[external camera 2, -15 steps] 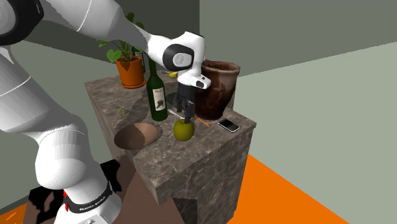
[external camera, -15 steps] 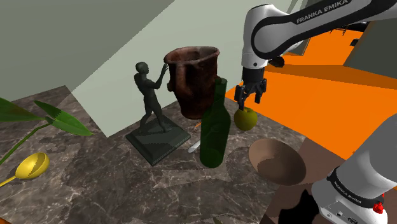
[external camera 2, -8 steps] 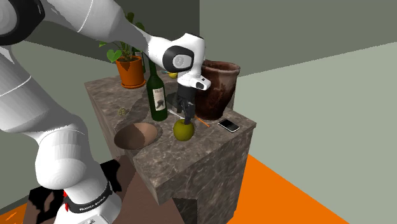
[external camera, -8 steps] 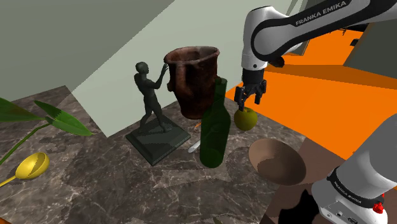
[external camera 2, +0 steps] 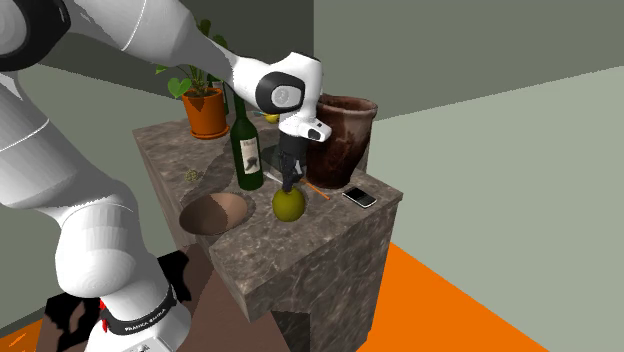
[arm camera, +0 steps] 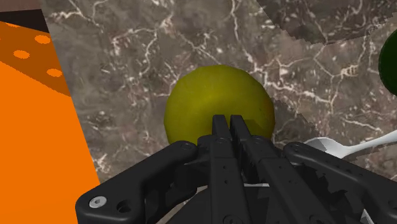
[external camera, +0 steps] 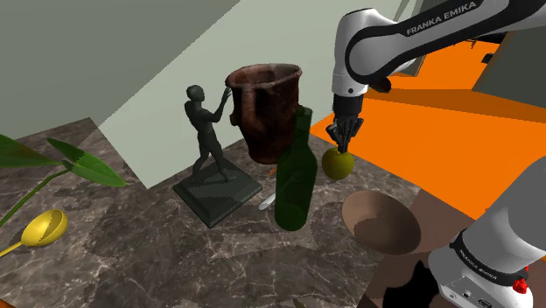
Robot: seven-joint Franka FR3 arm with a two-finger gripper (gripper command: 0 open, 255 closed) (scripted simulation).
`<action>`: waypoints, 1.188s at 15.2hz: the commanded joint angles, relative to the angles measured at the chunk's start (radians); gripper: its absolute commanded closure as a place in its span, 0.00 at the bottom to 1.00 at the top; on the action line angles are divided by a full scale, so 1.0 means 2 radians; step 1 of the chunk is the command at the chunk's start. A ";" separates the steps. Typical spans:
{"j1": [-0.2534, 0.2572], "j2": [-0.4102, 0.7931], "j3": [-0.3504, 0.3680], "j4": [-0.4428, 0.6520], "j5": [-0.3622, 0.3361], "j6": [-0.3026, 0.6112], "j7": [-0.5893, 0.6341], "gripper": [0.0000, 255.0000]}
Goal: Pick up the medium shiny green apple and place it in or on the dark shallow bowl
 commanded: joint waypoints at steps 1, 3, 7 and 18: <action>0.000 0.000 0.000 0.000 0.000 0.000 0.000 1.00; 0.000 -0.003 0.000 0.004 0.000 -0.007 0.000 1.00; 0.000 -0.015 -0.002 0.021 0.000 -0.036 0.001 1.00; -0.001 -0.036 -0.006 0.077 -0.001 -0.113 0.003 1.00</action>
